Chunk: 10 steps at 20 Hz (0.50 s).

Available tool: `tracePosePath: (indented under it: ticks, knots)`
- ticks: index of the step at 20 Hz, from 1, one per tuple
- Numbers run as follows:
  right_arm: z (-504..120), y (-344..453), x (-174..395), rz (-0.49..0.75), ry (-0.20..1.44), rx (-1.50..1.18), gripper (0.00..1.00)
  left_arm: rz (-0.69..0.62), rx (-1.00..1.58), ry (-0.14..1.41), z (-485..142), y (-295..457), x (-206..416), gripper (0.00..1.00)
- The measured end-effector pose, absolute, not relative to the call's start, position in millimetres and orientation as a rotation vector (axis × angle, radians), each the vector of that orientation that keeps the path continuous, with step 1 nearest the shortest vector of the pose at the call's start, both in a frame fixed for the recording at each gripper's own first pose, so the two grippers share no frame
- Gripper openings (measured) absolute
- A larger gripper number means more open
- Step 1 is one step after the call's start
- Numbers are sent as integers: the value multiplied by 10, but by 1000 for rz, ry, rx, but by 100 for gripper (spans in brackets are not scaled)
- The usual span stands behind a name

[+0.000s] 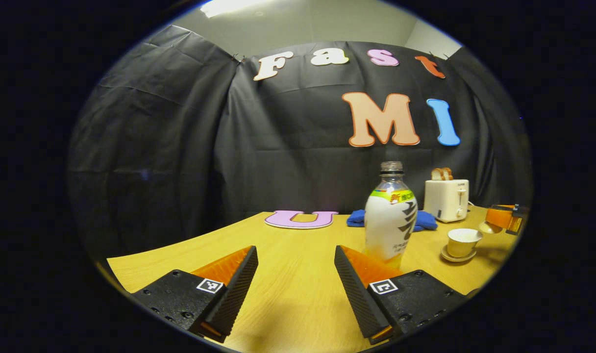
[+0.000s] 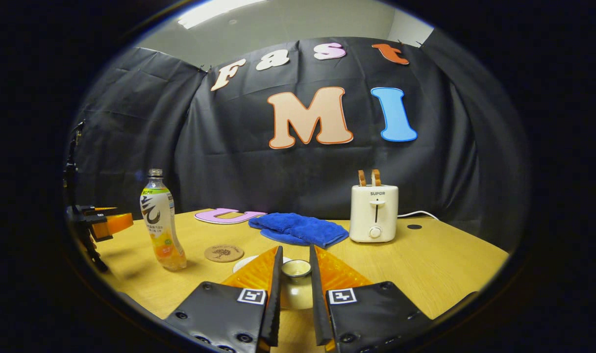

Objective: Open the teacup lid with one hand, grasp the water bottle and pour water into the teacup with the other hand; after pouring, place the water bottle on the coaster and then close the teacup lid.

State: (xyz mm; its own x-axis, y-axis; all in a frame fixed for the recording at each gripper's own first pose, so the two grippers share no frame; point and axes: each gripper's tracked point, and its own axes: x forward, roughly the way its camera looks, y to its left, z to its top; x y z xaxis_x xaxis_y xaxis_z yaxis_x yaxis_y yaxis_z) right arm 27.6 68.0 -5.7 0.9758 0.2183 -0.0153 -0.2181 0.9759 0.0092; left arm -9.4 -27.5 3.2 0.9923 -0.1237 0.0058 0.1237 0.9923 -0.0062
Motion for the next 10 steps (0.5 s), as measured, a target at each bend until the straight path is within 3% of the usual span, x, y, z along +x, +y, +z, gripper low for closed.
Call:
tracePosePath:
  ticks: [6,10]
  knots:
    - [-23,301,168,122,7,5,31,-382,-9,-12,46,-761,-259,92]
    - [-12,152,116,86,5,3,33,-453,5,1,26,-903,-264,91]
